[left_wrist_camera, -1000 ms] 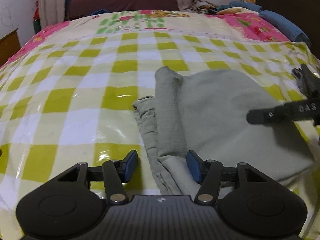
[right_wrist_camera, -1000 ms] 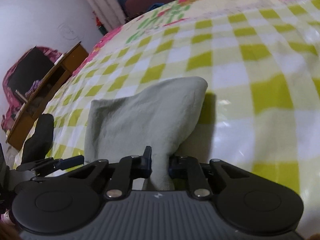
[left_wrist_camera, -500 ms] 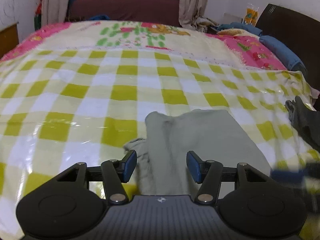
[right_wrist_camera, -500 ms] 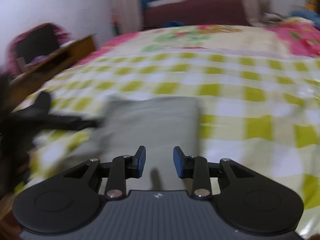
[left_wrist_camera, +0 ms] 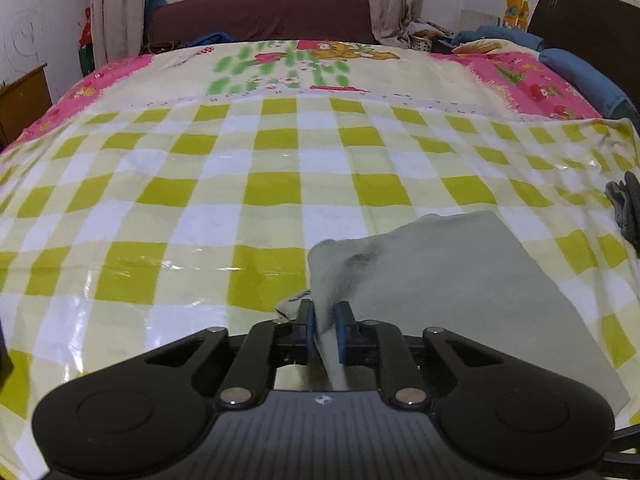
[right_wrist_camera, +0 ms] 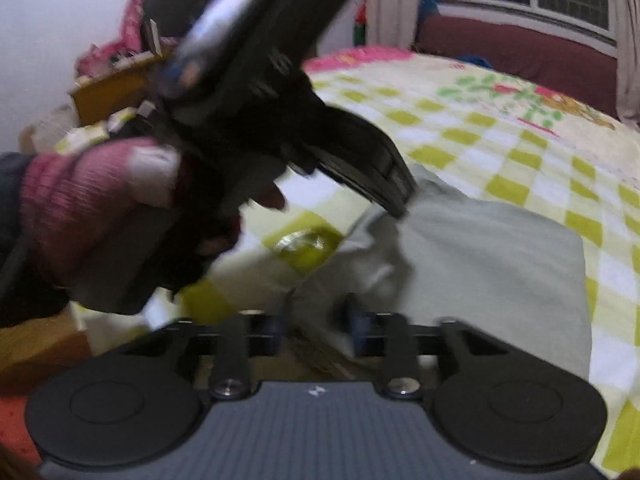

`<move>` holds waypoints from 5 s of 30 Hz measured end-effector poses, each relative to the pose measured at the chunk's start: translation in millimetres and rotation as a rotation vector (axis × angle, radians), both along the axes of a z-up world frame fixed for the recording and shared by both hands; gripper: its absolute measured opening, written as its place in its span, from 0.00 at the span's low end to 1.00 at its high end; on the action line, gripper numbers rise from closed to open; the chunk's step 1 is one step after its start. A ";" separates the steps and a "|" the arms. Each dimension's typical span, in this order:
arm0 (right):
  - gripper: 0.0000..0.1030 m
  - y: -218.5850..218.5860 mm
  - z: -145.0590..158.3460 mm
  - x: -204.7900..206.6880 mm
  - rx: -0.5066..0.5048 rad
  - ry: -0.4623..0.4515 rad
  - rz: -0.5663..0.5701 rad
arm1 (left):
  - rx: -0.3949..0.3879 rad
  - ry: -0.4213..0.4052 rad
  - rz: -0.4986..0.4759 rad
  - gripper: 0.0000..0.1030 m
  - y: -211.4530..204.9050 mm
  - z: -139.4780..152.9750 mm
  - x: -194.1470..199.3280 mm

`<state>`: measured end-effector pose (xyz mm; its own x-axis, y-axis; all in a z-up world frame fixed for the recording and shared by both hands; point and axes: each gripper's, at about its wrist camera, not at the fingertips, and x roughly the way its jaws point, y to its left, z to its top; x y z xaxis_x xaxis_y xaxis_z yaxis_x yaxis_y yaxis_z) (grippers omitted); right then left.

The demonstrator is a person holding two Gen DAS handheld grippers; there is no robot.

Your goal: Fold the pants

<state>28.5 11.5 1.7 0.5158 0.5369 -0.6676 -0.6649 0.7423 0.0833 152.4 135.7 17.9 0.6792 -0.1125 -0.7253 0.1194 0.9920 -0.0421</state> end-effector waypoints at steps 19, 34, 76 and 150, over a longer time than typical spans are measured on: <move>0.21 -29.8 21.2 -26.6 0.098 0.033 -0.108 | 0.108 0.005 0.056 0.27 7.0 7.5 -51.6; 0.30 -87.4 24.0 -14.0 0.120 0.054 -0.343 | 0.093 0.013 0.000 0.33 -15.1 7.6 -72.3; 0.41 -144.2 8.6 9.6 0.198 0.072 -0.524 | 0.018 0.007 -0.002 0.47 -11.3 10.6 -81.8; 0.27 -100.7 -28.0 96.5 0.226 0.224 -0.510 | 0.054 0.013 0.030 0.56 -12.3 -22.7 -4.5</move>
